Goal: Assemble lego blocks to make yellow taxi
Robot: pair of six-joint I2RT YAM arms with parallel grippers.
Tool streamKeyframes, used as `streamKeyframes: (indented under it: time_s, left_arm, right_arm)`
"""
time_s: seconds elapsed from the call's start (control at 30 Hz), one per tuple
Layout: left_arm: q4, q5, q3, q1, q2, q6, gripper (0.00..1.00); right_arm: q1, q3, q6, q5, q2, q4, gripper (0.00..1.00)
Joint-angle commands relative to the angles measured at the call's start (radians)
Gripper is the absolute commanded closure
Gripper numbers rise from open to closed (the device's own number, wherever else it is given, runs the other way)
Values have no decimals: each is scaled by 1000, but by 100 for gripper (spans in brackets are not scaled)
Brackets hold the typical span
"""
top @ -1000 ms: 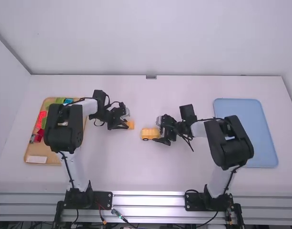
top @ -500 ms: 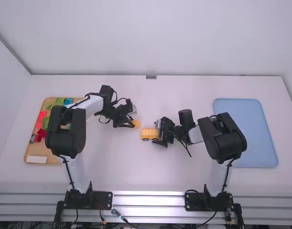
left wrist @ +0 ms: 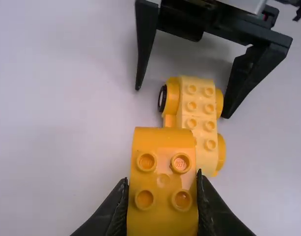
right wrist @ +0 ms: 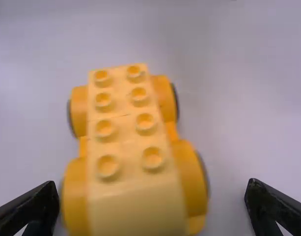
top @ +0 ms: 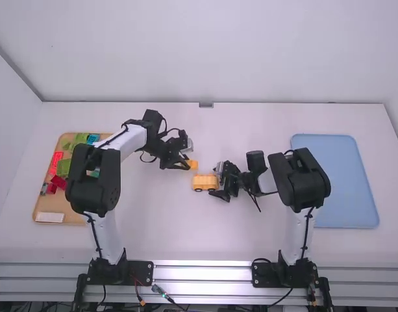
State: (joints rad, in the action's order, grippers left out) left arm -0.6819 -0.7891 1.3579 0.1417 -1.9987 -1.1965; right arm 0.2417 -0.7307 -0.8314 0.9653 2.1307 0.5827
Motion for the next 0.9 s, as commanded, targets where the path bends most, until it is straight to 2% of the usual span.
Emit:
streamKeyframes:
  time_s: [0.0, 0.27, 0.43, 0.63, 0.87]
  left_arm:
    - [15, -31, -42, 21, 34, 0, 98]
    - [47, -18, -50, 29, 34, 66, 98]
    - [92, 48, -62, 50, 36, 135, 98]
    - [280, 135, -200, 92, 107, 190, 98]
    - [316, 101, -275, 86, 222, 172, 98]
  right_arm:
    - [-15, -18, -42, 65, 31, -23, 1]
    - [-12, -9, -64, 89, 34, 9, 1]
    - [-12, -26, -63, 90, 34, -3, 1]
    - [16, -64, -58, 65, 35, -50, 1]
    - [39, -67, -48, 28, 35, -50, 0]
